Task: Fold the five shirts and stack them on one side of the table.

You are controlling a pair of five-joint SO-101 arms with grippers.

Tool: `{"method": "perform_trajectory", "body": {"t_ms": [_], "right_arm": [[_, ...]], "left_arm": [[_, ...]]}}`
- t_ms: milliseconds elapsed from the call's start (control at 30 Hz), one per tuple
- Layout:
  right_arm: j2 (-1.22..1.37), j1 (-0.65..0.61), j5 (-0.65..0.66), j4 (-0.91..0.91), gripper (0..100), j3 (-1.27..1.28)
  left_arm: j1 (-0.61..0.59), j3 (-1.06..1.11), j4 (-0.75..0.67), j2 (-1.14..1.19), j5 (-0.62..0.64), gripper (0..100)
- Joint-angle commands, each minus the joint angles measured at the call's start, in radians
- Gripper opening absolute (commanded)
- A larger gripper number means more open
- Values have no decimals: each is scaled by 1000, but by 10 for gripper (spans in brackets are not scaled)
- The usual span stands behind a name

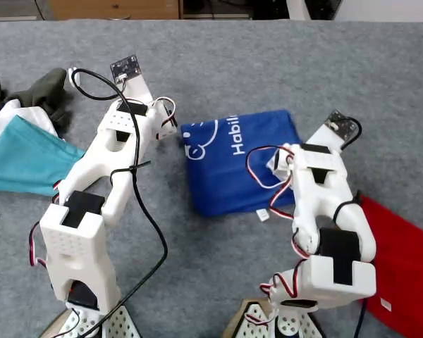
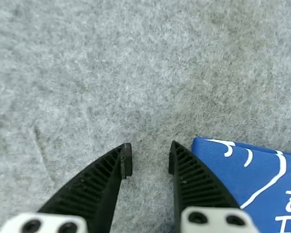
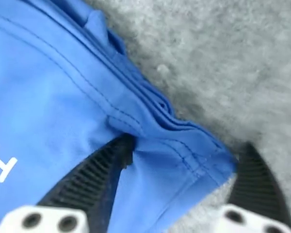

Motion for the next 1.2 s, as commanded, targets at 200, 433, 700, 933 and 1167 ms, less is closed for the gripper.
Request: {"method": "perform_trajectory", "body": {"t_ms": [200, 433, 700, 933, 1167], "right_arm": [[8, -31, 43, 6, 64, 4], [7, -31, 43, 8, 63, 4], [8, 41, 89, 190, 62, -104], [8, 134, 141, 387, 44, -259], [13, 131, 141, 430, 34, -348]], "left_arm": [[-6, -44, 3, -4, 11, 143], [-6, -44, 5, -4, 11, 143], [-6, -44, 5, -4, 11, 143], [-6, -44, 5, -4, 11, 143], [-6, -44, 5, -4, 11, 143]]}}
